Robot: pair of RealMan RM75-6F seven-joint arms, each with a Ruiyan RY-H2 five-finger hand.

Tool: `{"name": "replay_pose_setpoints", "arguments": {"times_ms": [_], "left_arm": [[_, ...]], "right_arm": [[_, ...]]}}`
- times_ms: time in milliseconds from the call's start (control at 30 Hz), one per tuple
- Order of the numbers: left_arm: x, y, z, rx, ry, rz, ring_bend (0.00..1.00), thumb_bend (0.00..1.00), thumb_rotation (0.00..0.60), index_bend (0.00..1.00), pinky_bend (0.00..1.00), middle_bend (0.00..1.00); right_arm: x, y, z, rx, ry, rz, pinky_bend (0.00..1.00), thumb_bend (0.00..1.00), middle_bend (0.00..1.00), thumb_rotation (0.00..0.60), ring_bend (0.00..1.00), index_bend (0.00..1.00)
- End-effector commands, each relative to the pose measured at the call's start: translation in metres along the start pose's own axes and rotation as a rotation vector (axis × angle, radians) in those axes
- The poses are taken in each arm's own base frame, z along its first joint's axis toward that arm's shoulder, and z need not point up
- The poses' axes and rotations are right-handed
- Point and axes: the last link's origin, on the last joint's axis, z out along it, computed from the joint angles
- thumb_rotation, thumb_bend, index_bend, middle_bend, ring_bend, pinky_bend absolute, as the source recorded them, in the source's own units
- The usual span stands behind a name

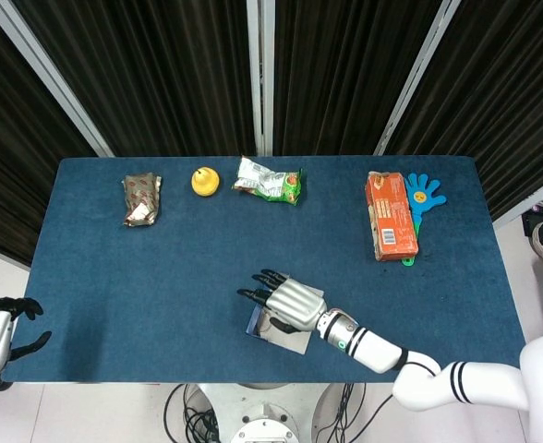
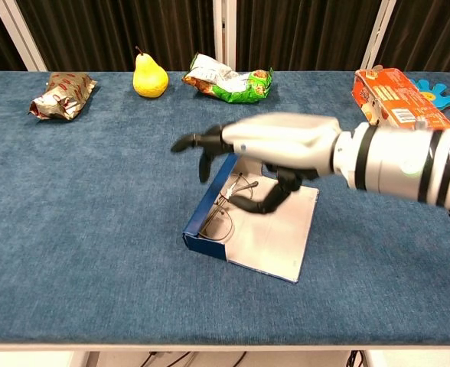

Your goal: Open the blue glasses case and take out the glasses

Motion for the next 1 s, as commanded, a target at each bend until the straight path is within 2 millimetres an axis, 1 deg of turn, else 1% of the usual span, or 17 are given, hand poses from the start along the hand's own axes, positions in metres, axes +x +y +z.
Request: {"name": "replay_pose_setpoints", "arguments": {"times_ms": [33, 67, 133, 300, 433, 667, 867, 1000], "left_arm": [[0.000, 0.000, 0.000, -0.001, 0.000, -0.001, 0.42, 0.17, 0.600, 0.51, 0.40, 0.54], [0.000, 0.000, 0.000, -0.001, 0.000, -0.001, 0.42, 0.17, 0.600, 0.51, 0.40, 0.54], [0.000, 0.000, 0.000, -0.001, 0.000, -0.001, 0.42, 0.17, 0.600, 0.51, 0.40, 0.54], [0.000, 0.000, 0.000, -0.001, 0.001, -0.002, 0.42, 0.16, 0.600, 0.51, 0.40, 0.54], [0.000, 0.000, 0.000, 0.000, 0.001, -0.003, 0.42, 0.16, 0.600, 0.51, 0.40, 0.54], [0.000, -0.001, 0.000, -0.003, 0.000, -0.007, 0.42, 0.17, 0.600, 0.51, 0.40, 0.54], [0.000, -0.001, 0.000, -0.003, 0.001, -0.007, 0.42, 0.17, 0.600, 0.51, 0.40, 0.54], [0.000, -0.001, 0.000, -0.003, 0.001, -0.008, 0.42, 0.17, 0.600, 0.51, 0.40, 0.54]], "right_arm": [[0.006, 0.005, 0.007, -0.022, 0.019, -0.049, 0.00, 0.25, 0.24, 0.600, 0.00, 0.03], [0.006, 0.006, 0.009, -0.027, 0.021, -0.061, 0.00, 0.21, 0.24, 0.600, 0.00, 0.03], [0.004, 0.006, 0.016, -0.038, 0.017, -0.070, 0.00, 0.18, 0.23, 0.600, 0.00, 0.04], [-0.001, 0.002, 0.036, -0.049, 0.001, -0.060, 0.00, 0.18, 0.25, 0.600, 0.00, 0.08], [-0.004, 0.000, 0.049, -0.057, -0.010, -0.063, 0.00, 0.22, 0.30, 0.600, 0.00, 0.15], [-0.005, 0.004, 0.056, -0.080, -0.021, -0.073, 0.00, 0.32, 0.33, 0.600, 0.00, 0.20], [-0.003, 0.009, 0.069, -0.118, -0.013, -0.059, 0.00, 0.33, 0.36, 0.600, 0.00, 0.24], [0.002, 0.020, 0.083, -0.188, 0.009, -0.030, 0.00, 0.33, 0.38, 0.600, 0.00, 0.26]]}}
